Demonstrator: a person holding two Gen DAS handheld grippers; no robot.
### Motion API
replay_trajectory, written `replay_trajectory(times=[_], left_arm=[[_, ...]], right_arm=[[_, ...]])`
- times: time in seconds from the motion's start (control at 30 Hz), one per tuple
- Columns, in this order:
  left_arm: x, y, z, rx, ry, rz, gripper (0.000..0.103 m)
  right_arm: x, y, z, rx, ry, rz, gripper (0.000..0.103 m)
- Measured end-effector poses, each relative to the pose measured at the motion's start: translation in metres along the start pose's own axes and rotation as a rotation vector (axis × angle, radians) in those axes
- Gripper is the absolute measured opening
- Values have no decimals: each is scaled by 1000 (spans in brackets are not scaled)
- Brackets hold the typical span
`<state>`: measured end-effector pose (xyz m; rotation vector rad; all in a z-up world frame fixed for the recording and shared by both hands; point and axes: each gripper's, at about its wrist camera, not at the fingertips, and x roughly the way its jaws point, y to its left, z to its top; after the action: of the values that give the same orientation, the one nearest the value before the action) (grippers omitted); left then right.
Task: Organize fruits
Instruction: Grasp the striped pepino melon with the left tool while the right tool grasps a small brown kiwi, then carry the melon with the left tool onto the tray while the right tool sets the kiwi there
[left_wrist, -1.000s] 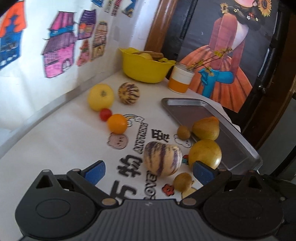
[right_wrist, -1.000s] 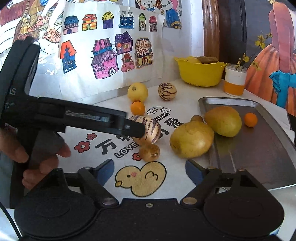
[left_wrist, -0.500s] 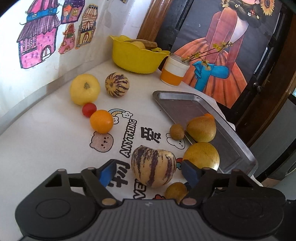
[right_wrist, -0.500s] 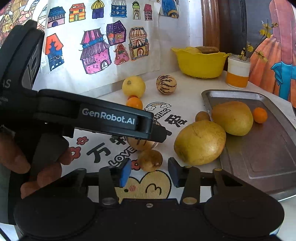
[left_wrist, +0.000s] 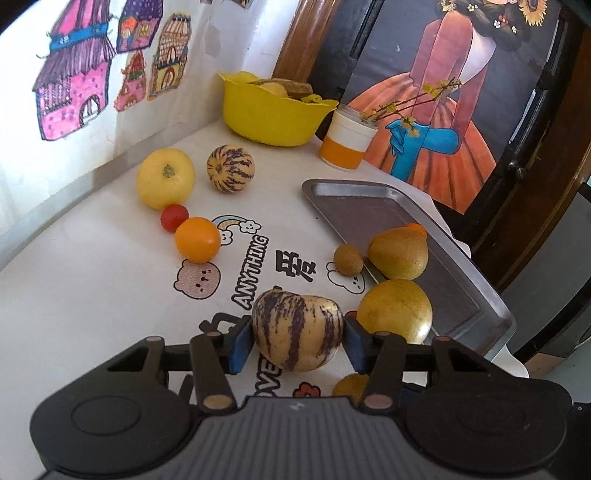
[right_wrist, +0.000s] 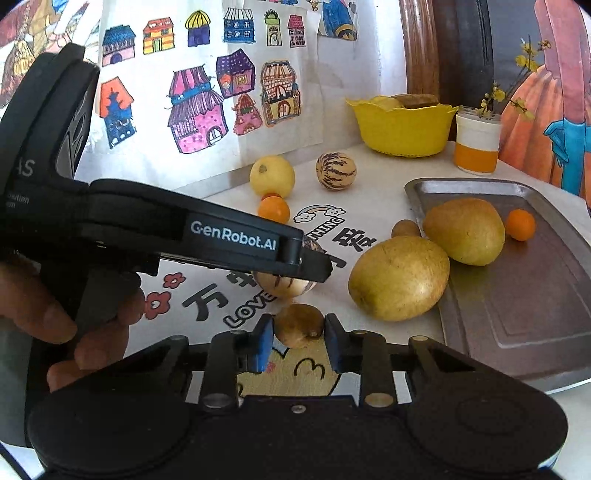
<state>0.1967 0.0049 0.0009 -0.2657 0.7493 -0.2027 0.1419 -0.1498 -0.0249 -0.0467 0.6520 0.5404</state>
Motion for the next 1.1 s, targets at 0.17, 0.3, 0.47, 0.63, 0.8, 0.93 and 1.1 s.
replay_trajectory(times=[0.17,0.3,0.47,0.63,0.8,0.93,1.1], left_arm=[[-17,-9,-1,-1,-32,23,55],[-28,-23,4,10,-61,29,55],[-31,-48,13,17,-98,15,56],[-20,-74,23,17,-117,-18,56],[-2,-102,25,36,-116,-65,56],[18,-122,20,37,-86,-107,56],[43,-141,15,55,-40,-134,56]], right_arm=[[-23,-7,-6,33,-39,30,32],[-46,-17,-9,58,-82,34,32],[-74,-34,-12,75,-137,14,32],[-94,-63,-10,88,-190,-30,32],[-100,-103,-9,84,-223,-124,32],[-96,-141,-13,104,-212,-186,32],[-82,-172,-19,114,-186,-217,32]])
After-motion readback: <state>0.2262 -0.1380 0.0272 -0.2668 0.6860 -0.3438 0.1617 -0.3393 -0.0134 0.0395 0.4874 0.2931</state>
